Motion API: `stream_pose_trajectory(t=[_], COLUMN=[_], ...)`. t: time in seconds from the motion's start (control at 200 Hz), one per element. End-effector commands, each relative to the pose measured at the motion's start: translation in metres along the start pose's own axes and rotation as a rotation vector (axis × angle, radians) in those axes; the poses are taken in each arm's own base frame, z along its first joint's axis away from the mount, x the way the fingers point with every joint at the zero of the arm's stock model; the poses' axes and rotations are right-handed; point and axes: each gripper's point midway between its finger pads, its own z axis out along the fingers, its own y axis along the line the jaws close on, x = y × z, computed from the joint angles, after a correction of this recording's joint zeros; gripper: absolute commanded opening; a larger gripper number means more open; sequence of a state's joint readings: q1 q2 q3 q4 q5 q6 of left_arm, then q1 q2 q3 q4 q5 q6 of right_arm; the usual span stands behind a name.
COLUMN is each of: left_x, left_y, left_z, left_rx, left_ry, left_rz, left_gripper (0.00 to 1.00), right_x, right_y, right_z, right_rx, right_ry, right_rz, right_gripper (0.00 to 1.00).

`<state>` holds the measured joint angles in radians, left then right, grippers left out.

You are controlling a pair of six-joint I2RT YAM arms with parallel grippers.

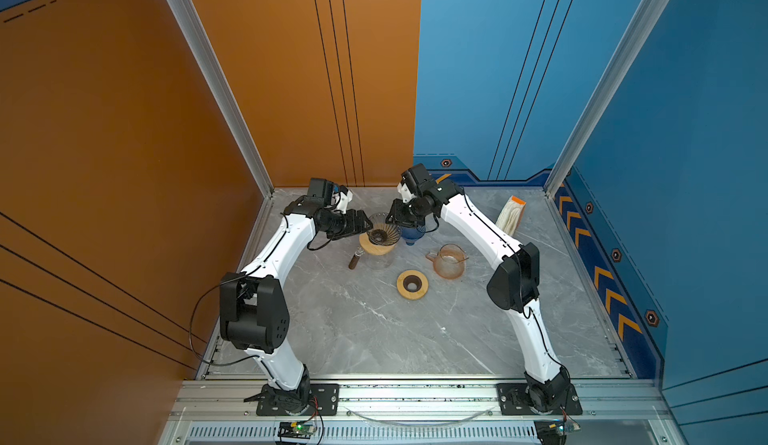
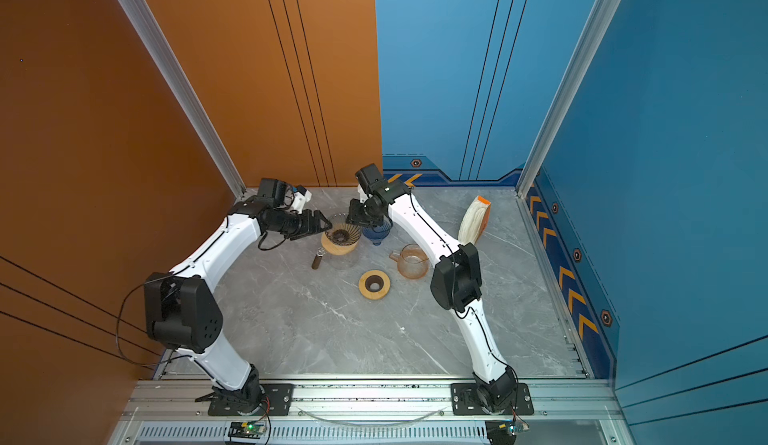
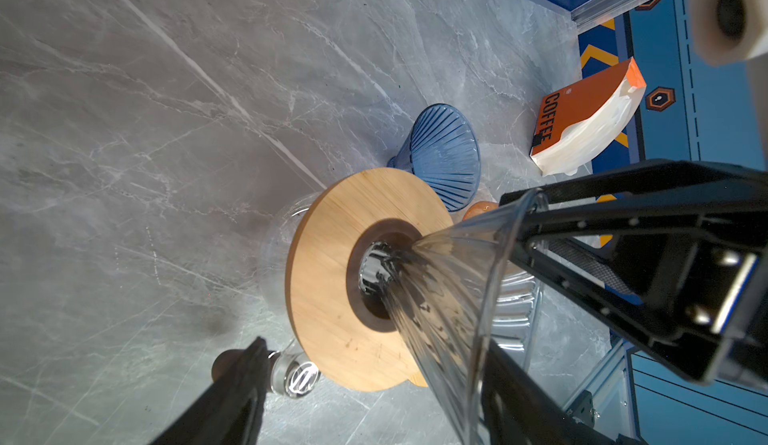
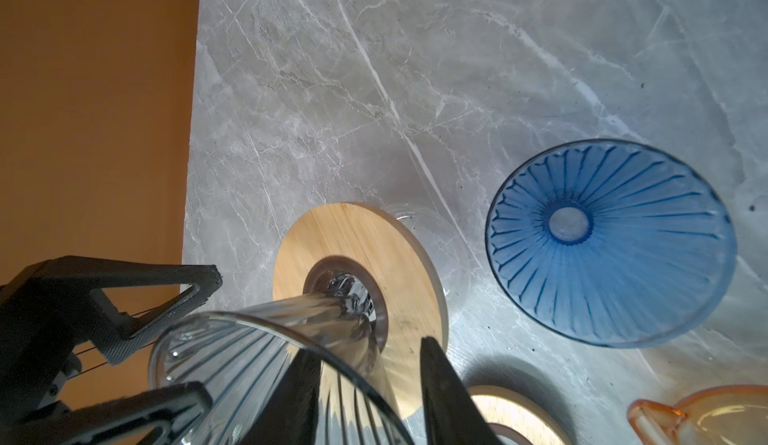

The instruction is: Place the coffee filter in the dripper

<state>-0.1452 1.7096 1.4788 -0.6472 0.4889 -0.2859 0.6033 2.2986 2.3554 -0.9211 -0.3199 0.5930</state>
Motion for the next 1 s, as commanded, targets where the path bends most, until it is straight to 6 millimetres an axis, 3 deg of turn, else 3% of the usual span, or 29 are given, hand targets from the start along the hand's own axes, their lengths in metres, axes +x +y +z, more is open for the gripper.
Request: stream_pose_trajectory(t=[0.0, 0.275, 0.681, 0.996], left_x=[-0.011, -0.011, -0.009, -0.009], left_y=[-0.003, -0.003, -0.001, 0.005], left_z=[-0.002, -0.006, -0.010, -0.001], left_rx=[-0.004, 0.003, 0.012, 0.007], left_ry=[-0.021, -0.024, -0.024, -0.005], left_rz=[0.007, 0.005, -0.001, -0.011], left_gripper=[0.77, 0.66, 0.53, 0.41], right_x=[-0.015, -0.009, 0.003, 0.008], right_y=[0.013, 0.024, 0.012, 0.006], right_z=[-0.012, -0.028, -0.044, -0.039], right_rx=[-0.039, -0.025, 0.088, 0.092], right_ry=[-0.056, -0.080, -0.115, -0.091], right_rz=[-0.024, -0.101, -0.187, -0.177], right_gripper=[0.40, 0.42, 0.45, 0.42])
